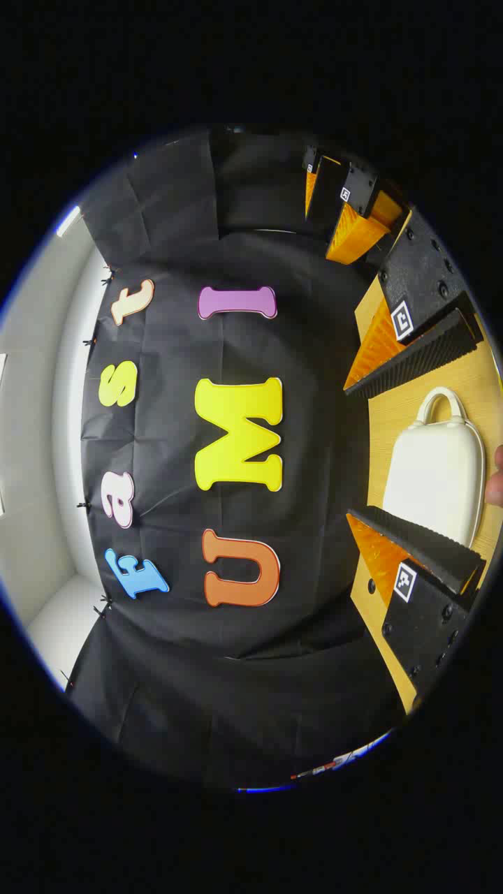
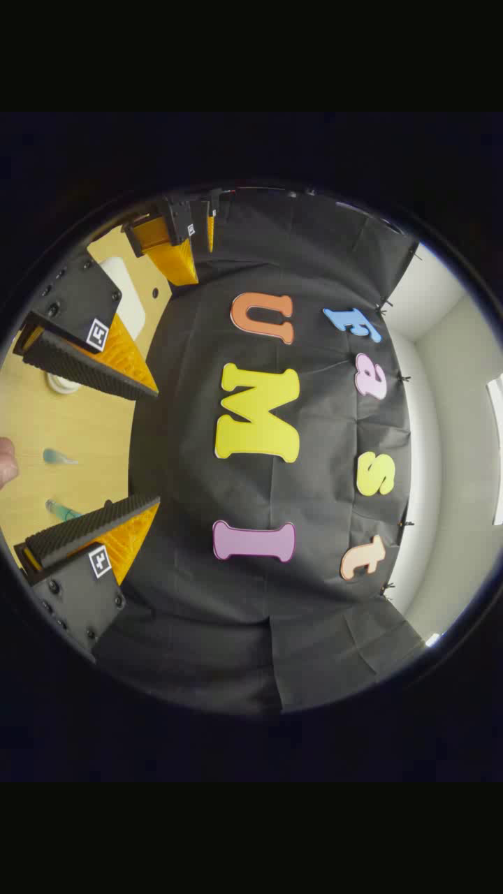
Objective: First open the suitcase, pack the skin care products into it, and then close the suitcase.
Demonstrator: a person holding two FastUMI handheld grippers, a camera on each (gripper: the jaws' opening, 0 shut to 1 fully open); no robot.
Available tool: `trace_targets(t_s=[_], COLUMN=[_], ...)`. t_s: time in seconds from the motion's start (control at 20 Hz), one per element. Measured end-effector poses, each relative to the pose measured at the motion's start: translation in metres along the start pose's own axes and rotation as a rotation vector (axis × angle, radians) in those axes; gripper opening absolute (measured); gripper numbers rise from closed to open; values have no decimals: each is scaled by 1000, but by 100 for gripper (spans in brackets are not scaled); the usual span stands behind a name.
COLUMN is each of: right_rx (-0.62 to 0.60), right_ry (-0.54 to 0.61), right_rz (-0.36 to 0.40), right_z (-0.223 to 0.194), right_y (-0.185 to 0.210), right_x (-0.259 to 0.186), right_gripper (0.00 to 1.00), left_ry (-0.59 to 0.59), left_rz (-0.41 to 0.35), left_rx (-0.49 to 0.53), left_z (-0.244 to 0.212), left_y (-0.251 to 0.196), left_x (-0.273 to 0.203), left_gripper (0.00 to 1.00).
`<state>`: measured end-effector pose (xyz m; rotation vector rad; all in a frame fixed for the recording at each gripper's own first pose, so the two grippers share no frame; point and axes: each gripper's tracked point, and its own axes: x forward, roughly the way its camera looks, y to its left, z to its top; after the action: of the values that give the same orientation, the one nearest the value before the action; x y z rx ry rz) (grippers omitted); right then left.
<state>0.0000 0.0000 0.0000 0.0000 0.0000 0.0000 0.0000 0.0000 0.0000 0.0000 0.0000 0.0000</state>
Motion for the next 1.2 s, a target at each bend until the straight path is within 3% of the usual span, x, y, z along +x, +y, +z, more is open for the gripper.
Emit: trace_targets(t_s=[0.6,0.9,1.2], right_rx=[11,23,1], right_ry=[26,60,99], right_rz=[-18,-16,-25], right_z=[-16,-27,-47], right_y=[-31,-33,-52], right_x=[11,13,18], right_gripper=[82,82,82], left_ry=[27,14,85], left_rz=[-8,20,-62], left_rx=[8,69,131], left_z=[-11,-10,-36], left_y=[-21,-22,-54], left_x=[7,12,21], left_gripper=[99,99,99])
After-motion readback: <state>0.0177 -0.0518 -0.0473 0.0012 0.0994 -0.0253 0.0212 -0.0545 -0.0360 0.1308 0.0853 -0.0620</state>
